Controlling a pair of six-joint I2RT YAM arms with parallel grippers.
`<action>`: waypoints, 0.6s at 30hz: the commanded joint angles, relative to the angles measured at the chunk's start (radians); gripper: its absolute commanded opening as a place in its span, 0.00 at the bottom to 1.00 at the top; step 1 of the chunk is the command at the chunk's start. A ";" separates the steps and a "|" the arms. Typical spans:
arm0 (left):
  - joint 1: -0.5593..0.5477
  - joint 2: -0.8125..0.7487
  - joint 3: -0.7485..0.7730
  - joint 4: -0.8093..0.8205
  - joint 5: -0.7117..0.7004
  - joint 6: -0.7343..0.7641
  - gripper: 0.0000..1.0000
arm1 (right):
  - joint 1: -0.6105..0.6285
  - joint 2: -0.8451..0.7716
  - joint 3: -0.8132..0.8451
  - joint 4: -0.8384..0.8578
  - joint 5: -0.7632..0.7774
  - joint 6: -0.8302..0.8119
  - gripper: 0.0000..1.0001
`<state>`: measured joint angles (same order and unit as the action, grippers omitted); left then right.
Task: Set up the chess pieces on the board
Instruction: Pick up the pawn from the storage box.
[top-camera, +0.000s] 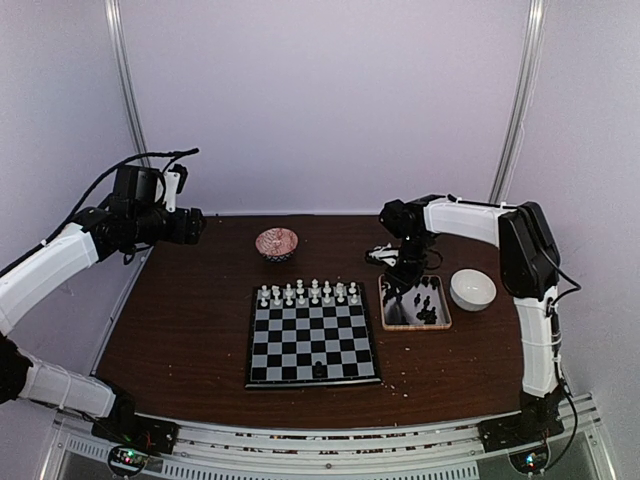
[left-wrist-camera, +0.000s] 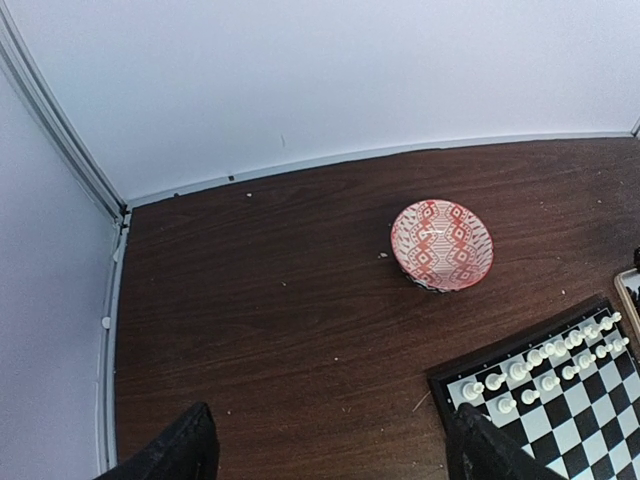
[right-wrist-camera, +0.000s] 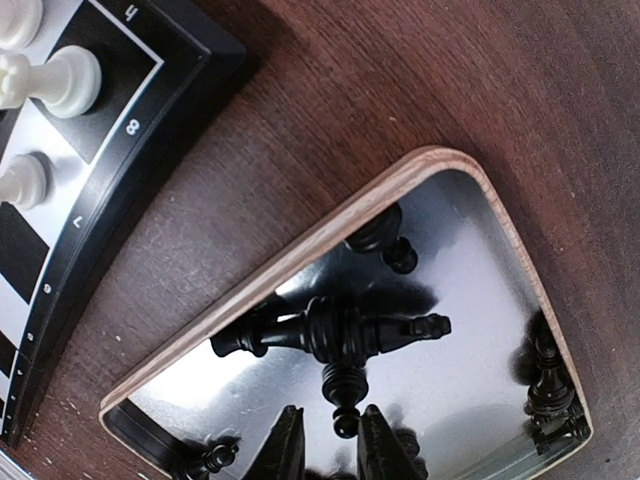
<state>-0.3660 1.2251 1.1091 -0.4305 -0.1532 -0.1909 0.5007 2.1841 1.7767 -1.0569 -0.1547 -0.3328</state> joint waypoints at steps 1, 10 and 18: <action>0.009 0.007 0.035 0.016 0.013 -0.006 0.80 | -0.006 0.020 0.027 0.002 -0.011 0.013 0.19; 0.009 0.005 0.036 0.015 0.016 -0.006 0.80 | -0.013 0.040 0.039 0.000 -0.012 0.020 0.16; 0.009 0.008 0.036 0.015 0.015 -0.006 0.80 | -0.017 0.035 0.043 -0.003 -0.013 0.019 0.06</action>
<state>-0.3660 1.2251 1.1091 -0.4305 -0.1520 -0.1913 0.4923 2.2074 1.7958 -1.0557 -0.1604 -0.3164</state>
